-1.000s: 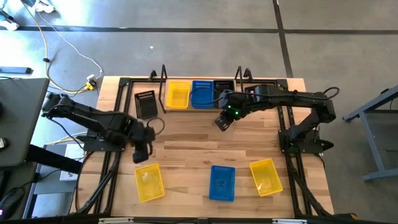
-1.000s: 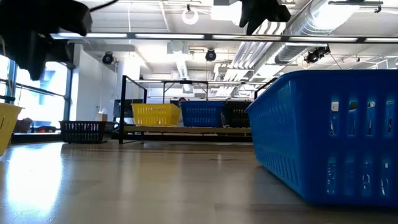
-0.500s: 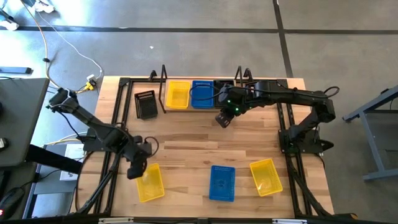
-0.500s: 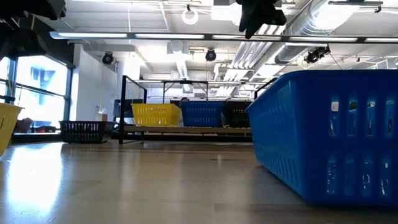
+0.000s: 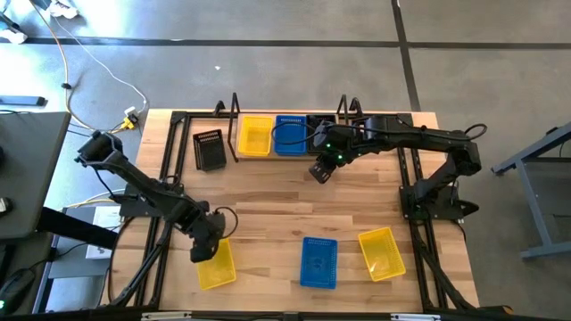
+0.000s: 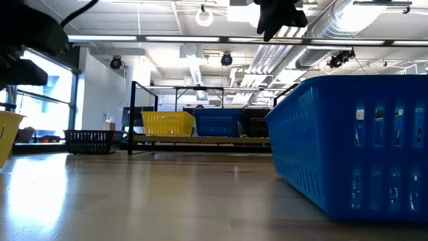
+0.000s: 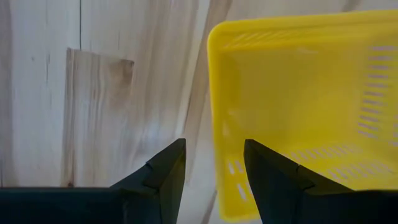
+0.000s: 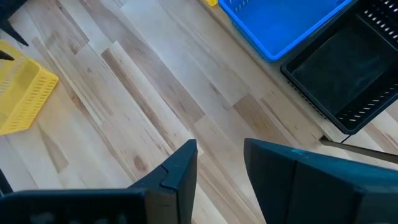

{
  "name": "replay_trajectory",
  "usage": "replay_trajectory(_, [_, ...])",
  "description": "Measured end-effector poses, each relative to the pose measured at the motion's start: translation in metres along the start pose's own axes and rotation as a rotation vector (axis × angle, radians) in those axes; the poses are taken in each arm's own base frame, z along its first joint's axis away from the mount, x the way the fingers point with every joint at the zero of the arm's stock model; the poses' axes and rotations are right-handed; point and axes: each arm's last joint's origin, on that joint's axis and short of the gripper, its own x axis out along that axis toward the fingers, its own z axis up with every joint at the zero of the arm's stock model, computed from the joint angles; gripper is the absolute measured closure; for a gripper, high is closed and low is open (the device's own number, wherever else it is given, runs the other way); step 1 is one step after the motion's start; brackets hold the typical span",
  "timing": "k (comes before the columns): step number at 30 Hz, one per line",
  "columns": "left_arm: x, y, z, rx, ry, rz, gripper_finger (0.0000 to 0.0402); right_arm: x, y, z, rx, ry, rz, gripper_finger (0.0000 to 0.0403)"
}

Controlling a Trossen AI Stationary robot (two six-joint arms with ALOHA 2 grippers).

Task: Stack baskets on shelf by color
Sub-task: Stack the left yellow basket on top of the yellow basket on the shelf

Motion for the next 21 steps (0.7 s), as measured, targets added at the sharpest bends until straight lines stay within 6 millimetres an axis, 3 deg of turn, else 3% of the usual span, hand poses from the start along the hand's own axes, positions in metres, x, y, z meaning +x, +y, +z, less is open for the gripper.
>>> replay_trajectory(8, [0.021,-0.002,0.01,-0.027,0.062,0.025,0.0278,0.0,0.0,0.0,0.002,0.0,0.0,0.0285])
replay_trajectory(15, [0.017,0.002,0.015,-0.079,0.032,0.014,0.0382,0.0,0.001,0.001,0.031,-0.011,0.01,0.0285])
replay_trajectory(21, [0.01,0.012,0.025,-0.165,0.009,0.008,0.0391,0.0,0.005,0.003,0.054,-0.027,0.057,0.0285])
